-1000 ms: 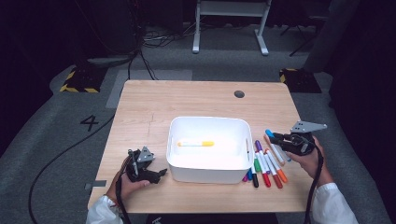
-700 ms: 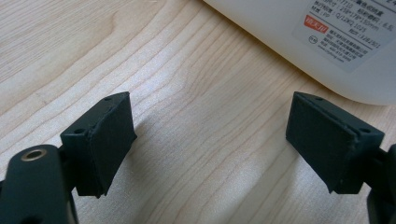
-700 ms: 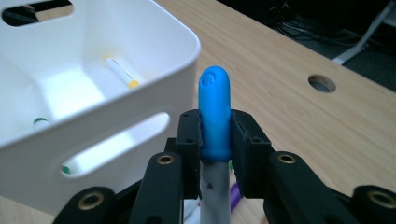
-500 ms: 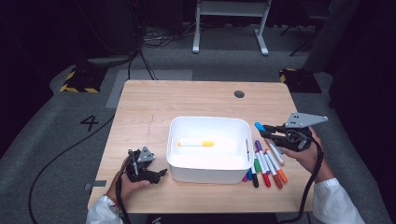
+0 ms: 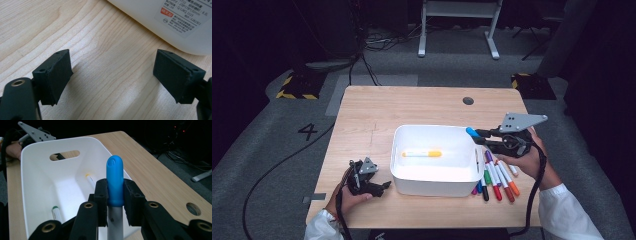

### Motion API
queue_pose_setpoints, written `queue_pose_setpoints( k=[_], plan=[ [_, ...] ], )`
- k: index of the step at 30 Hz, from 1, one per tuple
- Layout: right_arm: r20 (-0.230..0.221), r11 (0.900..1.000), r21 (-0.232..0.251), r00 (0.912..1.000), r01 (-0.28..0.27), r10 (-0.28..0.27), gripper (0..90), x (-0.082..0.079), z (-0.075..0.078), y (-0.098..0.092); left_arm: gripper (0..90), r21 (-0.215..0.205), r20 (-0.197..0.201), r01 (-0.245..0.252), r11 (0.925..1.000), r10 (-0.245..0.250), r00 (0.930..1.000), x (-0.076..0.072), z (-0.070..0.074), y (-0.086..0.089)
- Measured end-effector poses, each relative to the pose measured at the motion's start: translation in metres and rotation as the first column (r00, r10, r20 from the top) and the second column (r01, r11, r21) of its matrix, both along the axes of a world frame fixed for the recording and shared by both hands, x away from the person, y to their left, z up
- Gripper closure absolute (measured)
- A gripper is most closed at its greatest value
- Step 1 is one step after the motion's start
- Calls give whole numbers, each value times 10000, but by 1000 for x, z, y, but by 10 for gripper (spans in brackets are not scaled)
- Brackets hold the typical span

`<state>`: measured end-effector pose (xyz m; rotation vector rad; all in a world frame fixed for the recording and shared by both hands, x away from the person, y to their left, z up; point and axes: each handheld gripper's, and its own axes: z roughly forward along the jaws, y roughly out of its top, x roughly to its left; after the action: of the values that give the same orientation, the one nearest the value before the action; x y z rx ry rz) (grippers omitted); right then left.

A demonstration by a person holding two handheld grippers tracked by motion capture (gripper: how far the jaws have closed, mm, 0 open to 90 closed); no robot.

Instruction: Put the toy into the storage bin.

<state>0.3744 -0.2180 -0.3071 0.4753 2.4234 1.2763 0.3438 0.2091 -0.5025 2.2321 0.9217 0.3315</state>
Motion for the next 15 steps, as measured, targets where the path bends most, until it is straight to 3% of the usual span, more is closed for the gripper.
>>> queue_pose_setpoints(
  k=[8, 15],
  plan=[
    [-126, 9951, -559, 9966, -819, 813, 747, -4, 2, 44, 155, -14, 5, 34, 10000, -34, 10000, 0, 0, 0],
    [-578, 9793, -1371, 9882, -1489, 1421, 747, -8, -10, 79, 155, -7, 12, 49, 10000, -49, 10000, 0, 0, 0]
  ],
)
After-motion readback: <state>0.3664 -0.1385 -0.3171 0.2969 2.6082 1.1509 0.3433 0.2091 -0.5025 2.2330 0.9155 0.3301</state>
